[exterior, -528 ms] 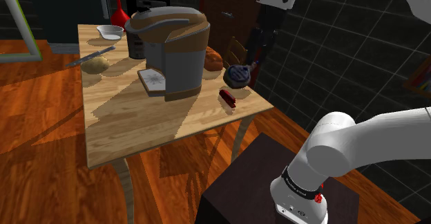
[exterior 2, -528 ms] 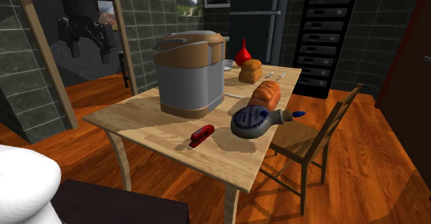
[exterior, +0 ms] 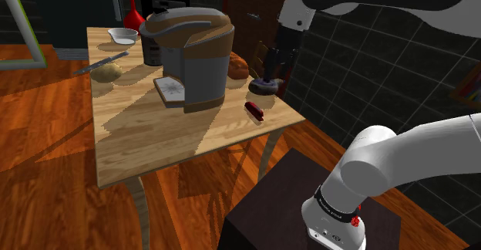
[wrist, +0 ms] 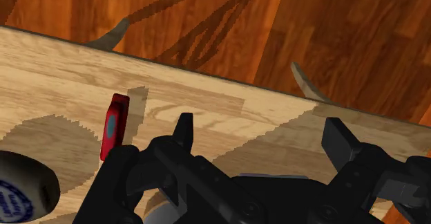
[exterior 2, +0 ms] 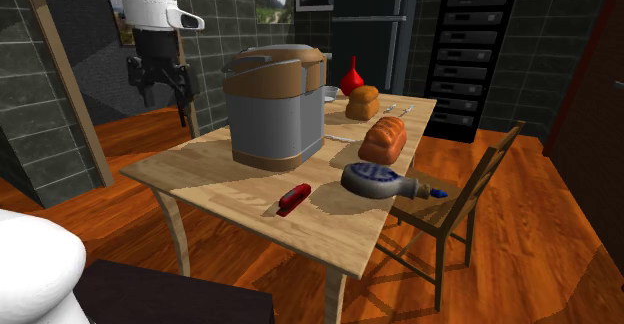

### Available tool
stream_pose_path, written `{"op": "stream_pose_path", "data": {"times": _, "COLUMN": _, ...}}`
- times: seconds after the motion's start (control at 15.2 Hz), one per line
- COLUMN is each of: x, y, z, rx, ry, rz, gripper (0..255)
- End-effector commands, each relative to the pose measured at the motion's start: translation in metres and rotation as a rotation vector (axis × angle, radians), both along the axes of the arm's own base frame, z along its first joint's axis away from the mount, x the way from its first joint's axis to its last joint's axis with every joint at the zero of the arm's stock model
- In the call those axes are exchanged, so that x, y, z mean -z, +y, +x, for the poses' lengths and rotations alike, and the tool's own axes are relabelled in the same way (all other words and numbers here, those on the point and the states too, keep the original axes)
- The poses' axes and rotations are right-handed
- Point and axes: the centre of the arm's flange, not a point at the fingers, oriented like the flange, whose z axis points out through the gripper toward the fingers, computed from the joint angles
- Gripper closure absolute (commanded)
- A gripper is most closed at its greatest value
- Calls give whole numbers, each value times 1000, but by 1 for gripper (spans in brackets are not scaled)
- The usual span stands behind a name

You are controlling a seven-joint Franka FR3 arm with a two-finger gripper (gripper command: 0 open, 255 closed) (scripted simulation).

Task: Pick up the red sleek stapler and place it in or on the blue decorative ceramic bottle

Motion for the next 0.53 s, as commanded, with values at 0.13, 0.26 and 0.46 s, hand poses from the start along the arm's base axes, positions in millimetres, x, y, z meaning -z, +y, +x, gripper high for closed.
{"op": "stream_pose_path", "data": {"times": 0.13, "x": 39, "y": -23, "z": 24, "rx": 47, "ry": -11, "rz": -17, "gripper": 0}}
{"op": "stream_pose_path", "data": {"times": 0.26, "x": 58, "y": -35, "z": 35, "rx": 71, "ry": -16, "rz": -25, "gripper": 0}}
{"op": "stream_pose_path", "data": {"times": 0.46, "x": 86, "y": -54, "z": 52, "rx": 107, "ry": -23, "rz": -37, "gripper": 0}}
